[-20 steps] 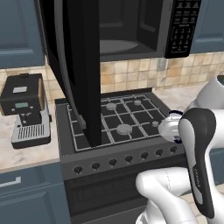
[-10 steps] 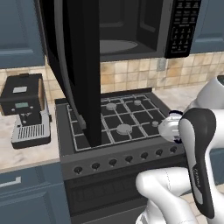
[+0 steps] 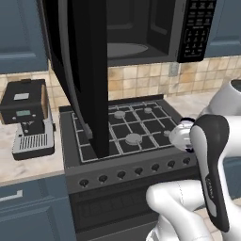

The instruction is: Pick the mug from the counter and place it inside the microwave. Then close the microwave.

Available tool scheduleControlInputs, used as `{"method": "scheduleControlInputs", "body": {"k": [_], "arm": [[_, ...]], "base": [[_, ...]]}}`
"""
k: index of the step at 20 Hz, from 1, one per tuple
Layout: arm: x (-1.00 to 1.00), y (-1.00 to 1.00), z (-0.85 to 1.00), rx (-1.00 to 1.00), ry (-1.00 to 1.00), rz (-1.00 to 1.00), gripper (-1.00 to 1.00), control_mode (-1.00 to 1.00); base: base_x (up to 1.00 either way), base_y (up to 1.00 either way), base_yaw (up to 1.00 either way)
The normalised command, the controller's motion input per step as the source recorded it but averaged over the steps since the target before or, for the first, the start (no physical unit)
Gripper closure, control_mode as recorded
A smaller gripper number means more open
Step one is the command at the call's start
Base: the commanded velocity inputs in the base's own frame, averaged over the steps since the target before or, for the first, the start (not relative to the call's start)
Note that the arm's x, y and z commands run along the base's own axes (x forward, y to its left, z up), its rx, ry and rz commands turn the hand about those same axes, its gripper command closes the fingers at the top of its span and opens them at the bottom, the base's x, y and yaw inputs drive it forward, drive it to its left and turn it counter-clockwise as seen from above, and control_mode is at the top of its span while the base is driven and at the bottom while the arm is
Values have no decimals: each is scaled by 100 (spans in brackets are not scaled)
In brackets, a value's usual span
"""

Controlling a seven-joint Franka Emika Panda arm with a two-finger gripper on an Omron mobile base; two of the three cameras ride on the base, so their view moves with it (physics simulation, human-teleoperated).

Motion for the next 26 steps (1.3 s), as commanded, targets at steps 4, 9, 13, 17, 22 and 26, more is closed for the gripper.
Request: {"method": "scheduleControlInputs", "body": {"k": [4,9,13,17,22,26], "arm": [[-1,0,9,-1,-2,3,100,-100],[-19,0,43,0,-9,10,100,-100],[13,0,67,0,-8,5,100,-100],[64,0,58,0,0,0,100,-100],[72,6,39,0,-5,0,100,-100],[79,22,3,0,-13,0,100,-100]], "base": [[0,0,0],[0,0,0],[0,0,0],[0,0,0],[0,0,0],[0,0,0]]}}
